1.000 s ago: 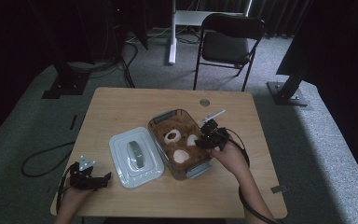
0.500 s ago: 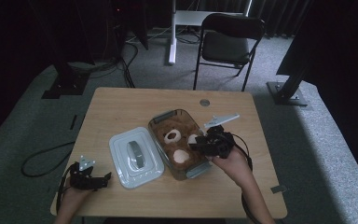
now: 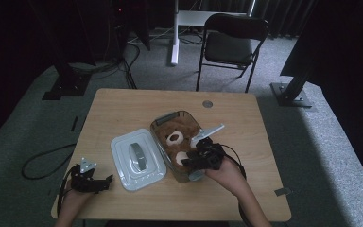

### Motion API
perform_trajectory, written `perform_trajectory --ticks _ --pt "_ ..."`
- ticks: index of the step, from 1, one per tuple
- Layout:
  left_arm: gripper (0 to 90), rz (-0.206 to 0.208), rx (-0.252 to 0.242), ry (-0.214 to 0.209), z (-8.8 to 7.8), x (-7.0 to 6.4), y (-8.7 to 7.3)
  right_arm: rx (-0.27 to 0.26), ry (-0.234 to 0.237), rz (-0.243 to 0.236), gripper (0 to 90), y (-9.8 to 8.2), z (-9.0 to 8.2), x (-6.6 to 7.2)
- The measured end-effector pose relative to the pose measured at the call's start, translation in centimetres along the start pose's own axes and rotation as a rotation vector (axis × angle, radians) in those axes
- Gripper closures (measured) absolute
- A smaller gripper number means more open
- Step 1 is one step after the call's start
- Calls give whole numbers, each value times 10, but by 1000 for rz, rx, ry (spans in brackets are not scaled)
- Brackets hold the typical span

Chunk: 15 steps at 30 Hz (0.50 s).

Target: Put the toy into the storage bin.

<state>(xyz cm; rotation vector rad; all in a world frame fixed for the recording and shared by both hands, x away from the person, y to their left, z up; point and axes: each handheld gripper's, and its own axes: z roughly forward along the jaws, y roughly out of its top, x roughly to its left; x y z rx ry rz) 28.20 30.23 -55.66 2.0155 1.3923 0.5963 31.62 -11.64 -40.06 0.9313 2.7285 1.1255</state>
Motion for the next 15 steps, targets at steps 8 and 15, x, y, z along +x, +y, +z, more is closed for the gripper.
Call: perform_trajectory --ticks 8,15 --pt "27 1 -1 0 0 0 0 120 -24 -51 588 18 27 -5" --pt "27 0 -2 1 0 0 0 235 -13 -54 632 29 57 -12"
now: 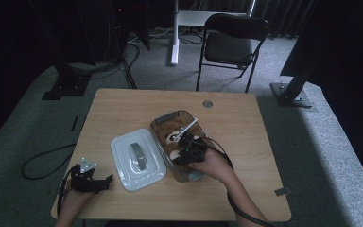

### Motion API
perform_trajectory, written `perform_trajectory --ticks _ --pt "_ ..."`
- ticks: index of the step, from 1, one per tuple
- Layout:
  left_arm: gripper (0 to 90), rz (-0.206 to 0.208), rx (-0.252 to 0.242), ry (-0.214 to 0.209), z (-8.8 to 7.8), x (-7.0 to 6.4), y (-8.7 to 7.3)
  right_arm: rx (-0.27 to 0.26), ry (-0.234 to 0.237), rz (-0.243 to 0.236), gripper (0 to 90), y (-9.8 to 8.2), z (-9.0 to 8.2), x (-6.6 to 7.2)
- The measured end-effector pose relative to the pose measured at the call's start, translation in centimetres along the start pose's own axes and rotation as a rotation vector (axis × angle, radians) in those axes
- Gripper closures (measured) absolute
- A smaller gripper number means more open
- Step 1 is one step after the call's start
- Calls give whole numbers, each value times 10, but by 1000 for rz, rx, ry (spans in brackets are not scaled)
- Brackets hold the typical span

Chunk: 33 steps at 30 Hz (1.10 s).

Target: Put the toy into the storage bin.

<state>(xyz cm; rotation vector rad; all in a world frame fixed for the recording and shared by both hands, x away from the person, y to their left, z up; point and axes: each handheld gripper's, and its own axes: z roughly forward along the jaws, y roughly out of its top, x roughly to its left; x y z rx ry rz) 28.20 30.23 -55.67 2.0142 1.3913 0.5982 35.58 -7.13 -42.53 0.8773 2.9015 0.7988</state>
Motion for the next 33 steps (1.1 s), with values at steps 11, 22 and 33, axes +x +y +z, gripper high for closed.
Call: perform_trajectory --ticks 11,22,33 --pt "27 1 1 -1 0 0 0 109 -8 -43 659 4 22 3" --pt "27 1 1 -1 0 0 0 -193 -43 120 581 -21 -58 -30" --pt "27 1 1 -1 0 0 0 -153 -85 190 676 -36 -46 -52"
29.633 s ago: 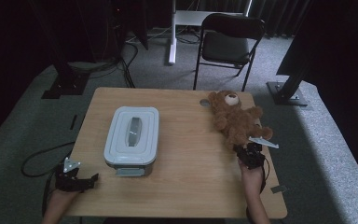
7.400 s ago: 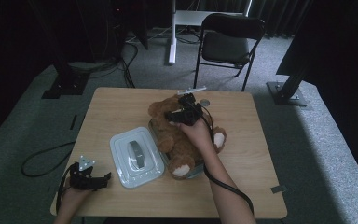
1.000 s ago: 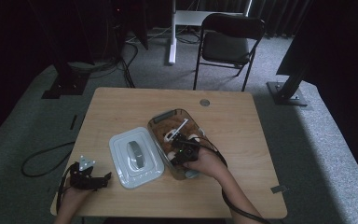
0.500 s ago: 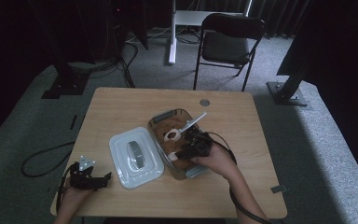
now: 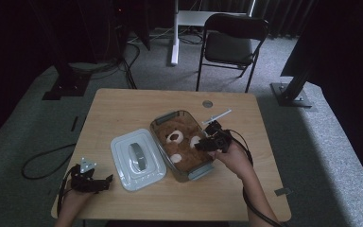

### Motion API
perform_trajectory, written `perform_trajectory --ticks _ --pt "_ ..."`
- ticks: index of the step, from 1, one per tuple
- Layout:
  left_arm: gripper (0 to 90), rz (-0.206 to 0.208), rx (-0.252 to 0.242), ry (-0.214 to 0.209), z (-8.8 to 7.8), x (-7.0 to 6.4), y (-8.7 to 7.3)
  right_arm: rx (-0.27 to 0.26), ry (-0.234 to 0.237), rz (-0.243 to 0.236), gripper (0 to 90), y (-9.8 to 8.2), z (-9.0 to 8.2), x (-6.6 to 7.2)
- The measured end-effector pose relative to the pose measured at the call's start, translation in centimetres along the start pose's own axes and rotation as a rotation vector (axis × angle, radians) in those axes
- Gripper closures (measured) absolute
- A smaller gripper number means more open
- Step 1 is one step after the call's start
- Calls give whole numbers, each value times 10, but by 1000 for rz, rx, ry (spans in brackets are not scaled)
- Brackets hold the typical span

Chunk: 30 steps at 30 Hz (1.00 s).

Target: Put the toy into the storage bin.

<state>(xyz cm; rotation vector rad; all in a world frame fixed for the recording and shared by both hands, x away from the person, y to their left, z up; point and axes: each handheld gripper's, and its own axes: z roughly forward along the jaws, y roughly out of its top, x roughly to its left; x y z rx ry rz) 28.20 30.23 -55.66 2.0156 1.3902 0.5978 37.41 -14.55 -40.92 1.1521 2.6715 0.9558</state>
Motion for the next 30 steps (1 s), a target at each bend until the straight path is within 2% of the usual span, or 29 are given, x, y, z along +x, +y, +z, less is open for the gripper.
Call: perform_trajectory --ticks 3,4,5,6,8,10,16,18,19,20,22,24,25,26,27,30 --pt "27 1 1 0 0 0 0 23 -8 15 708 0 8 -1" --pt "27 -1 0 0 0 0 0 94 -30 10 736 2 21 -2" --pt "27 -1 0 0 0 0 0 122 -41 2 747 3 28 -1" --pt "27 -2 0 0 0 0 0 122 -41 2 747 3 28 -1" --pt "27 -2 0 0 0 0 0 185 -84 -39 770 5 41 6" --pt "27 -1 0 0 0 0 0 197 -79 -47 784 4 46 7" --pt "27 -1 0 0 0 0 0 210 -127 -75 800 3 53 13" --pt "27 -2 0 0 0 0 0 217 -165 -98 793 4 54 18" --pt "27 -1 1 0 0 0 0 205 -192 -103 767 5 53 21" --pt "27 -1 0 0 0 0 0 171 -208 -107 748 6 49 22" --pt "27 -1 1 2 0 0 0 125 -200 -106 699 5 41 23" --pt "27 -2 2 3 0 0 0 51 -175 -93 568 5 26 21" --pt "27 -3 1 3 0 0 0 10 -148 -78 458 5 17 20" --pt "27 -4 0 3 0 0 0 -14 -152 -67 424 5 12 20" --pt "27 -3 0 3 0 0 0 -61 -164 -60 391 4 5 19" --pt "27 -5 1 4 0 0 0 -142 -148 -19 271 3 -8 12"
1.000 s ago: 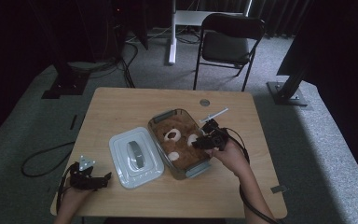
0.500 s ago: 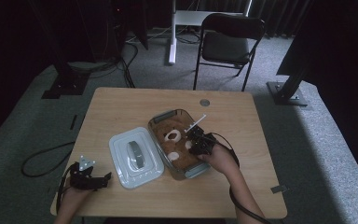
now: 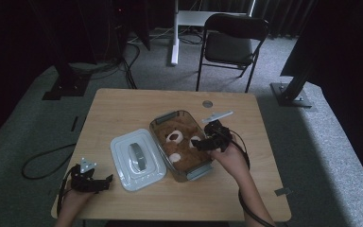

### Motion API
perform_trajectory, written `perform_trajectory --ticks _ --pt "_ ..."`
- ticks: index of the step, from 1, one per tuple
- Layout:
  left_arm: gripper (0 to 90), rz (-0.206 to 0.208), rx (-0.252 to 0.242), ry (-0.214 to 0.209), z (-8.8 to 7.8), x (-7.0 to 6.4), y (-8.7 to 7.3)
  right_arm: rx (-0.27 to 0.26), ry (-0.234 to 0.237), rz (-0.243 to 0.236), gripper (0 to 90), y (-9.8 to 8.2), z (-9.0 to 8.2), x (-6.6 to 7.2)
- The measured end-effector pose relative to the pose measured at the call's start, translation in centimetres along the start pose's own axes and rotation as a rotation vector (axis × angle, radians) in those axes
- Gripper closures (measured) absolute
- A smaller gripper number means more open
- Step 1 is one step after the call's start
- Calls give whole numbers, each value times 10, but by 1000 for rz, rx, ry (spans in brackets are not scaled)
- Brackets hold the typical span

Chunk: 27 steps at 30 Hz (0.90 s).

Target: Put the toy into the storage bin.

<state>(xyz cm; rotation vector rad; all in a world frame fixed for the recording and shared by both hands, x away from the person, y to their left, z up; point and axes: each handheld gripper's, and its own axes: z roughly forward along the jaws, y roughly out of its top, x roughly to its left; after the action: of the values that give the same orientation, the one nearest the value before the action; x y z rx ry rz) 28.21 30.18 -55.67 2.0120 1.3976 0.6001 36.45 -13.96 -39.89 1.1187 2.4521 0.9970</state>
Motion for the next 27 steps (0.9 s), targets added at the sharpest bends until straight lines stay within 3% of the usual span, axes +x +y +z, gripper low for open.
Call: perform_trajectory --ticks 1,5,10,12,17,20,23,27 --pt "27 -1 0 1 0 0 0 -20 20 10 193 -1 -4 -5" --pt "27 -7 1 6 0 -1 0 -87 -4 68 125 -5 -11 -21" --pt "27 -11 1 10 0 -1 0 -160 -13 128 124 -16 -17 -43" --pt "27 -12 0 9 0 -1 0 -125 21 156 124 -21 -16 -51" --pt "27 -10 1 10 0 -1 0 -104 -87 147 126 -32 -10 -61" --pt "27 -11 0 10 0 -1 0 -126 -104 169 126 -38 -9 -67" --pt "27 -14 1 12 0 -2 0 -134 -158 189 126 -47 -5 -75" --pt "27 -14 0 12 0 -2 0 -109 -148 239 124 -60 4 -86"
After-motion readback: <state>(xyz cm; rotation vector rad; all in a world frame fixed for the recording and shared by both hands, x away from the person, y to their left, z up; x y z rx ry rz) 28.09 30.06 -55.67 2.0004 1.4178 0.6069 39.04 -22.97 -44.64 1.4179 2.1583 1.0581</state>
